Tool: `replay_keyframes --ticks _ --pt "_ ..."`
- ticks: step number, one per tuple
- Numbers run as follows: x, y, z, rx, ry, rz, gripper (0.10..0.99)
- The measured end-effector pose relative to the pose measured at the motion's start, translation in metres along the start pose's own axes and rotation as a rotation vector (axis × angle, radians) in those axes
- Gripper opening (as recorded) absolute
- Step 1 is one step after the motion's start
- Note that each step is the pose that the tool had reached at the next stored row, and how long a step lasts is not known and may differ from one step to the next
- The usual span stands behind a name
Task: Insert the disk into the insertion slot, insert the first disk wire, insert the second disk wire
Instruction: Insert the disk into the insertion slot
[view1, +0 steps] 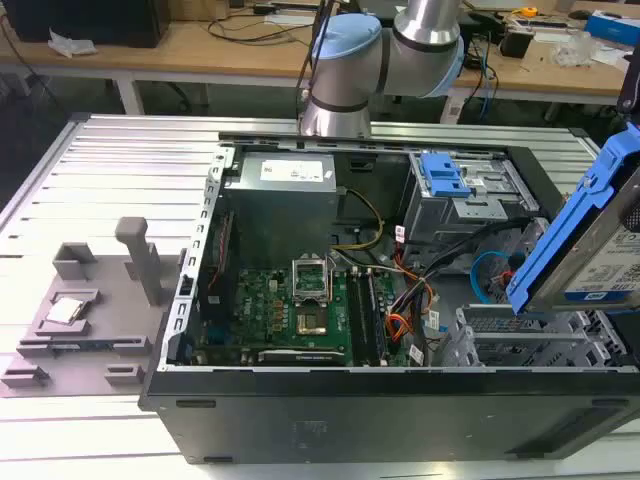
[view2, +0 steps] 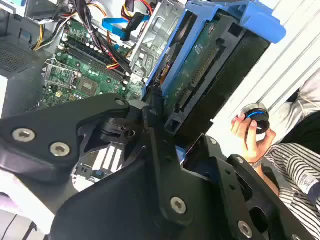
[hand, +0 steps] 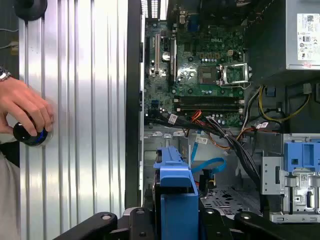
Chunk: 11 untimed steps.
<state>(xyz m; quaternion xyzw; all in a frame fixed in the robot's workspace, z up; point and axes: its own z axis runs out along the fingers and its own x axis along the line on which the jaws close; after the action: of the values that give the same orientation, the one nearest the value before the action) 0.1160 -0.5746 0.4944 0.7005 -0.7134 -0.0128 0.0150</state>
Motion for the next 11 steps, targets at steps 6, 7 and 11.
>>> replay_keyframes --ticks 6,7,11 --pt "-0.0001 0.001 0.0162 0.0 0.0005 0.0 0.365" --pt "-0.0002 0.0015 0.0188 0.0 0.0005 0.0 0.365" --pt "-0.0044 0.0027 0.0256 0.0 -0.0011 0.0 0.365"
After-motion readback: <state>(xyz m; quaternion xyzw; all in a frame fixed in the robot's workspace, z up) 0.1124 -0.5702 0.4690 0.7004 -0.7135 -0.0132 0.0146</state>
